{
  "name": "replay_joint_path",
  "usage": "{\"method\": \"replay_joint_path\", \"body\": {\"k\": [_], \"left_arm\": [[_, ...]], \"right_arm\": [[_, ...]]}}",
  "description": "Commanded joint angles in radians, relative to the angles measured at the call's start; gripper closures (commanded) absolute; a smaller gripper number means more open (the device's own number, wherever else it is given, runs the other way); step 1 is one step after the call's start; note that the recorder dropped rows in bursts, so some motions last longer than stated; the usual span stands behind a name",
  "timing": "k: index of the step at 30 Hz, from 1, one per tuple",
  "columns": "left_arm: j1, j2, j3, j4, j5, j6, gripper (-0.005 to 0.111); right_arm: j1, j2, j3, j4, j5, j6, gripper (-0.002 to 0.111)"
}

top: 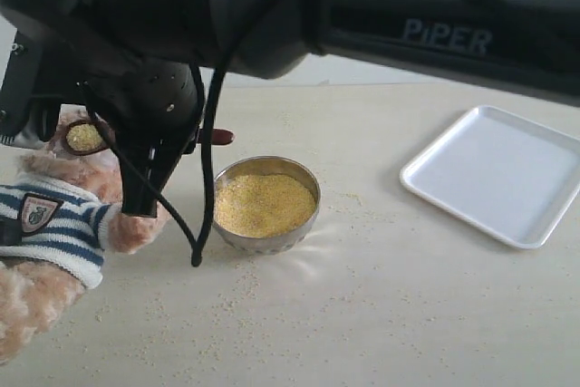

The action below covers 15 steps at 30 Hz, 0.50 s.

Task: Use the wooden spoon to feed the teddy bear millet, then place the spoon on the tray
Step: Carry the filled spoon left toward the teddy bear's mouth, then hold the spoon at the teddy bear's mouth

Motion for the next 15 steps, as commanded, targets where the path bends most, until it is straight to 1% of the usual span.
{"method": "replay_joint_path", "body": {"k": [1,6,10,15], "left_arm": [[0.003,-0.001,-0.006,-0.024,0.016,-0.002,0.102],[0.003,-0.001,-0.006,-0.024,0.016,-0.002,0.102],[0.003,-0.001,-0.006,-0.024,0.016,-0.002,0.102],[0.003,-0.001,-0.006,-0.024,0.016,-0.002,0.102]], "right_arm": [[0.029,0.006,-0.003,-0.117,-0.031,0.016,0.108],[0.057,0.008,0.072,-0.169,-0.050,0.023,0.108],[0.087,0.008,0.130,-0.280,-0.063,0.089,0.108],[0.113,0.008,0.147,-0.398,-0.075,0.184,0.108]]}}
